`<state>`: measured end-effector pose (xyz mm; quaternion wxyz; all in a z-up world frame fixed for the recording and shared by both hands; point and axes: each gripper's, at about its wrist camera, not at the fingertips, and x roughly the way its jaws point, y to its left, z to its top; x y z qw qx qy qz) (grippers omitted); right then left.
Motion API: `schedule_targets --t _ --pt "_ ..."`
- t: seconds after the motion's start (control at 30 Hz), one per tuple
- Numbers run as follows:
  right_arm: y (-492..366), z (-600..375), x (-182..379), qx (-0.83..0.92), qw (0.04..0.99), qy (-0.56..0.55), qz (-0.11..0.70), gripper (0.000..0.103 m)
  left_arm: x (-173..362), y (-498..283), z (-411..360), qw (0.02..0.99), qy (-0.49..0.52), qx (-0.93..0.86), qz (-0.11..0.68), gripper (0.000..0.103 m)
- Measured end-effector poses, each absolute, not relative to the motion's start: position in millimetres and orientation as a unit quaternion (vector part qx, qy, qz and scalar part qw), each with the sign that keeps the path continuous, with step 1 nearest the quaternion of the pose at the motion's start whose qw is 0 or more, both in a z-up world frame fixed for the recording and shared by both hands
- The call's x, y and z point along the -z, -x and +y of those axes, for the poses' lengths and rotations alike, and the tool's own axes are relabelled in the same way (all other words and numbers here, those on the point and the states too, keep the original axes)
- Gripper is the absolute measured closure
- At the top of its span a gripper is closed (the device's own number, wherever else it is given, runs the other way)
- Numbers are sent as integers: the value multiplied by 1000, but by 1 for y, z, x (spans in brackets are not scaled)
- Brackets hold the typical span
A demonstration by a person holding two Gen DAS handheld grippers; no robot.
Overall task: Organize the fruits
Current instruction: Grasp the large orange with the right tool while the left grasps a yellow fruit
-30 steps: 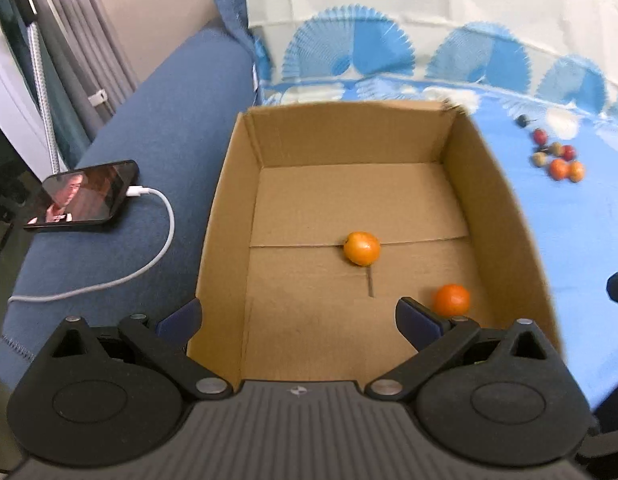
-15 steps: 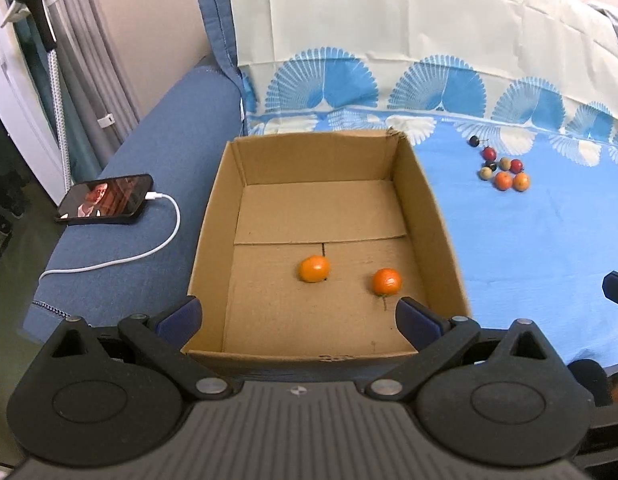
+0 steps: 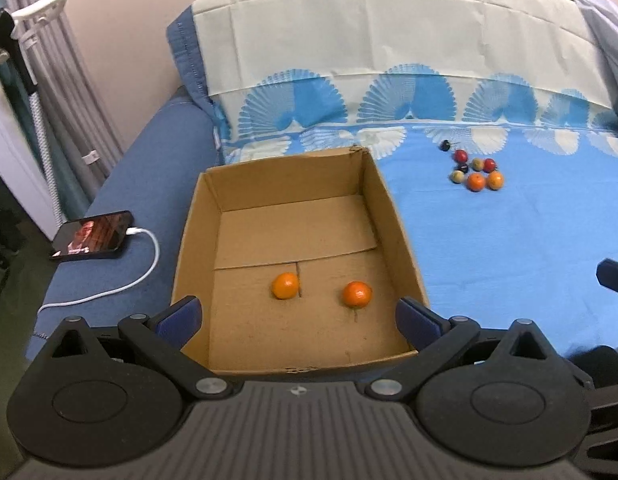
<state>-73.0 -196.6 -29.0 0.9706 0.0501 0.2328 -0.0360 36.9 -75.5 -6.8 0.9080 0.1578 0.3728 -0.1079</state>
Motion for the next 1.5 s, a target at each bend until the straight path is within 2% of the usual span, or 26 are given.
schedule_targets --t 0.13,0.27,0.53,0.7,0.97,1.2,1.47,1.5 --pt "51 -198 41 25 967 -48 250 1 10 -50 -66 910 -152 73 379 0" --pt "37 -218 41 40 971 -57 229 1 12 -65 -75 907 -182 68 375 0" --pt "12 -324 62 162 957 -92 223 1 32 -117 -167 891 -183 143 391 0" --pt "-17 -396 97 254 934 -107 228 1 65 -162 -251 884 -190 193 380 0" --pt "-87 -476 161 273 924 -102 247 1 141 -256 -369 881 -232 195 363 0" --pt "-153 -515 211 243 925 -97 275 1 201 -329 -408 863 -191 198 425 0" --pt "-213 -520 243 208 931 -63 295 1 244 -358 -431 845 -198 228 441 0" --pt "-214 -519 245 207 937 -58 275 1 245 -360 -430 847 -190 234 438 0"
